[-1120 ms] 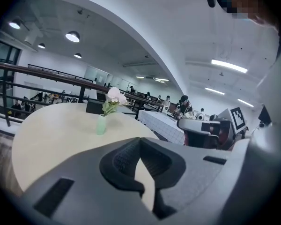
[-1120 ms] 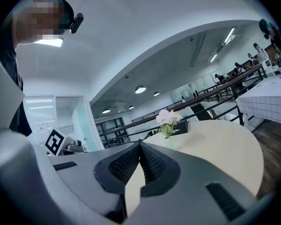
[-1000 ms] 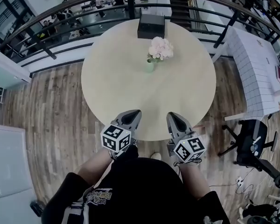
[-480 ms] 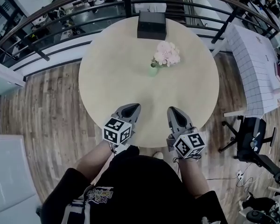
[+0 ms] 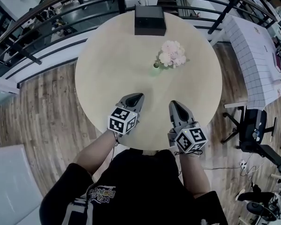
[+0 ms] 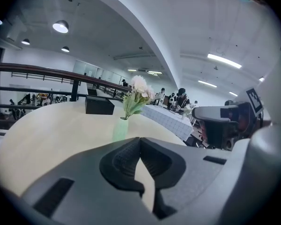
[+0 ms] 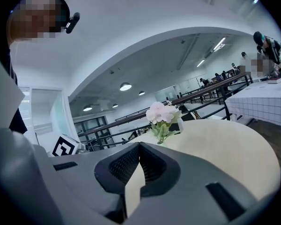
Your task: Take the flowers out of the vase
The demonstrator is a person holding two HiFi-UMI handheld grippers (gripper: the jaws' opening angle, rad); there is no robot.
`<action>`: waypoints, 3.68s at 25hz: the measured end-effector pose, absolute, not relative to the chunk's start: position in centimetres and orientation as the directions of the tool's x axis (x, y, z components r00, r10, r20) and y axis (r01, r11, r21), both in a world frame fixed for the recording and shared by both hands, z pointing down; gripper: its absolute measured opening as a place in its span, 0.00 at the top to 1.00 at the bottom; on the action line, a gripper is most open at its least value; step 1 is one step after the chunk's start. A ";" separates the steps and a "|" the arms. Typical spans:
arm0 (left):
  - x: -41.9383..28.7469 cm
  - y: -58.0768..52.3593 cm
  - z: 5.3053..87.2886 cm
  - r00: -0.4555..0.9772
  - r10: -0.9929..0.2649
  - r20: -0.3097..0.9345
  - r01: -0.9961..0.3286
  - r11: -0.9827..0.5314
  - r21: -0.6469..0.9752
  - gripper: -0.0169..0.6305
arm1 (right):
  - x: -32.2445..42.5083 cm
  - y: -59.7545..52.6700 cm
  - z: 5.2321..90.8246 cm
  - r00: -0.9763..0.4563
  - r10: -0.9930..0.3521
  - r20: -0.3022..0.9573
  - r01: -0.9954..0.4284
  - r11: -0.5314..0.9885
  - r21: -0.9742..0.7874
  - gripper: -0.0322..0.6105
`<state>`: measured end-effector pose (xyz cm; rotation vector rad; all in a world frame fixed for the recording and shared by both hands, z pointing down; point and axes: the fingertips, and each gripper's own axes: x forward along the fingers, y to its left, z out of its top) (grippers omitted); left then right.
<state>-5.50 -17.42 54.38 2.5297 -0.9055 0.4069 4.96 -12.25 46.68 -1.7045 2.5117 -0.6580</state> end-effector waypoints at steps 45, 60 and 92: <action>4.0 -32.4 62.0 0.659 -0.622 0.423 -0.693 -0.721 0.020 0.58 | 7.7 -25.4 55.6 -0.530 -0.798 0.286 -0.824 0.406 -0.395 0.74; 3.9 -32.5 62.4 0.652 -0.639 0.408 -0.711 -0.702 0.038 0.59 | 5.2 -31.1 57.5 -0.583 -0.773 0.249 -0.796 0.483 -0.365 0.64; 3.8 -32.7 62.0 0.652 -0.644 0.400 -0.714 -0.699 0.038 0.59 | 3.7 -33.5 56.2 -0.605 -0.770 0.203 -0.792 0.553 -0.259 0.81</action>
